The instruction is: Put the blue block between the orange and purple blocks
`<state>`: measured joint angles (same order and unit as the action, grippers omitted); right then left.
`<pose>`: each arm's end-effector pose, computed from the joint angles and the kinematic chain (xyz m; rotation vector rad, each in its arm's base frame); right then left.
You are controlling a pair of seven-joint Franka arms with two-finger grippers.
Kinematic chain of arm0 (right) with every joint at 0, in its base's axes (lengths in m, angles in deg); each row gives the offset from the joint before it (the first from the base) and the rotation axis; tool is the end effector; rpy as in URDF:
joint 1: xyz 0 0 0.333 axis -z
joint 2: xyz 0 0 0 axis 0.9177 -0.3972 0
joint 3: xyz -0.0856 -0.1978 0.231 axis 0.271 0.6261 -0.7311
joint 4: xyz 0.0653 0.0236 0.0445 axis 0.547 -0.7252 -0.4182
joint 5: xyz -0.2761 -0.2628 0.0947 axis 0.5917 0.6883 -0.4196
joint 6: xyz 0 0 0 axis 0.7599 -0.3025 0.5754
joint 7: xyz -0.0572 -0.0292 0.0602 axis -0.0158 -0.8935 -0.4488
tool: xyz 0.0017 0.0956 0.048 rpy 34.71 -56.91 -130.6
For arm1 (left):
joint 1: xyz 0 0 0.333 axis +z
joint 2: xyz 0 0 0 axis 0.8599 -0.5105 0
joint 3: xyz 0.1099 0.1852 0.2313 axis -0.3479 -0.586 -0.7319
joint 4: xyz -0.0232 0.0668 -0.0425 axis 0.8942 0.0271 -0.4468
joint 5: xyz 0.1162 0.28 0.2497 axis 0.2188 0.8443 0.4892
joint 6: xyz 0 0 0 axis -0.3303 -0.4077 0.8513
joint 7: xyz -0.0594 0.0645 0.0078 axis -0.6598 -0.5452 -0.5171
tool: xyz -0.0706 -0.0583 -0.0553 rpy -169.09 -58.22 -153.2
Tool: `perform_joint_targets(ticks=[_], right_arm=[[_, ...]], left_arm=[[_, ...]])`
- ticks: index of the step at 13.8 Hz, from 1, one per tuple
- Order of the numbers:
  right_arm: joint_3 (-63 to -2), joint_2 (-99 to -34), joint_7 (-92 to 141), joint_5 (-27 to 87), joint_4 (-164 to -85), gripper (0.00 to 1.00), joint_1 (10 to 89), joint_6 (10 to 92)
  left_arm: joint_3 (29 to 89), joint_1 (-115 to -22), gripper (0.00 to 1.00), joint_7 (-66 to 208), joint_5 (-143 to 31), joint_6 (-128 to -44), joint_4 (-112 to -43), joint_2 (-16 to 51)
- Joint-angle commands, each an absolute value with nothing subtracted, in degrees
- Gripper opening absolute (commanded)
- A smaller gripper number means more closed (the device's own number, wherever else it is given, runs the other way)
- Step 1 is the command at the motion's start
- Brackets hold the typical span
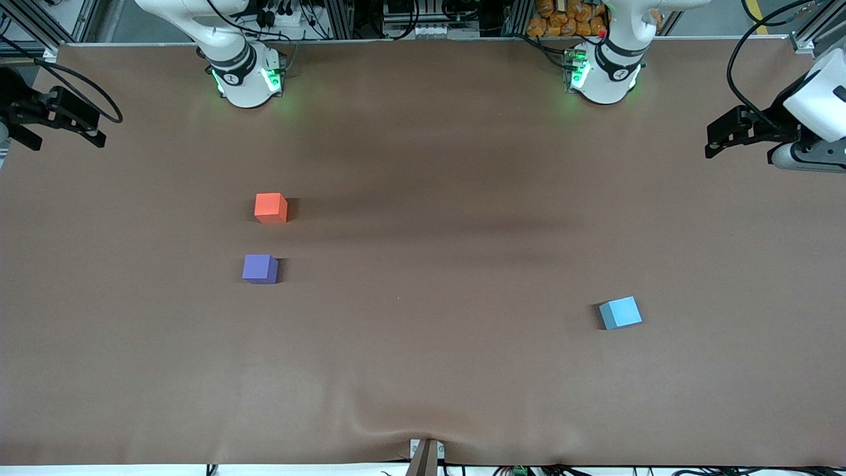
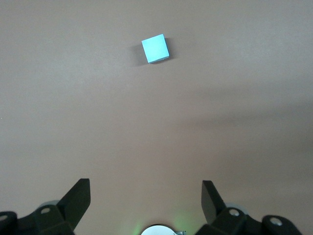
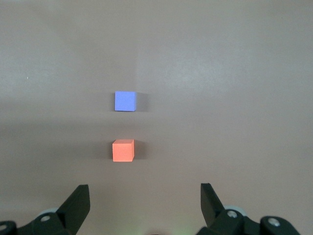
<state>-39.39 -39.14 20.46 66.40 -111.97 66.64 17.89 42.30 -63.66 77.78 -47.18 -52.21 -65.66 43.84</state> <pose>0.5176 0.0153 0.6820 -3.1365 -0.0635 -0.0009 0.5347 -0.0545 0.6440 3.1293 -0.1684 -0.0926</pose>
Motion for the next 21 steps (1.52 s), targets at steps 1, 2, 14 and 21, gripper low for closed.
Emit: perform_joint_targets(ticks=[1,2,14,21], right_arm=[[-40.09,-39.59,21.56,65.28,-110.9,1.0,68.18,17.15],[-40.09,-39.59,21.56,65.28,-110.9,1.0,68.18,17.15],[-40.18,-39.59,21.74,65.37,-110.9,1.0,68.09,16.98],[-40.18,-39.59,21.65,65.37,-110.9,1.0,68.0,16.98]], left_arm=[[42.46,-63.44,1.0,78.93,-47.24,-51.85,-64.48,43.4],[42.46,-63.78,1.0,78.76,-47.24,-51.85,-64.4,43.4],[43.95,-65.63,1.0,78.06,-46.2,-65.28,-58.15,21.53],[44.04,-68.27,1.0,66.39,-34.76,-80.31,-60.62,9.84]])
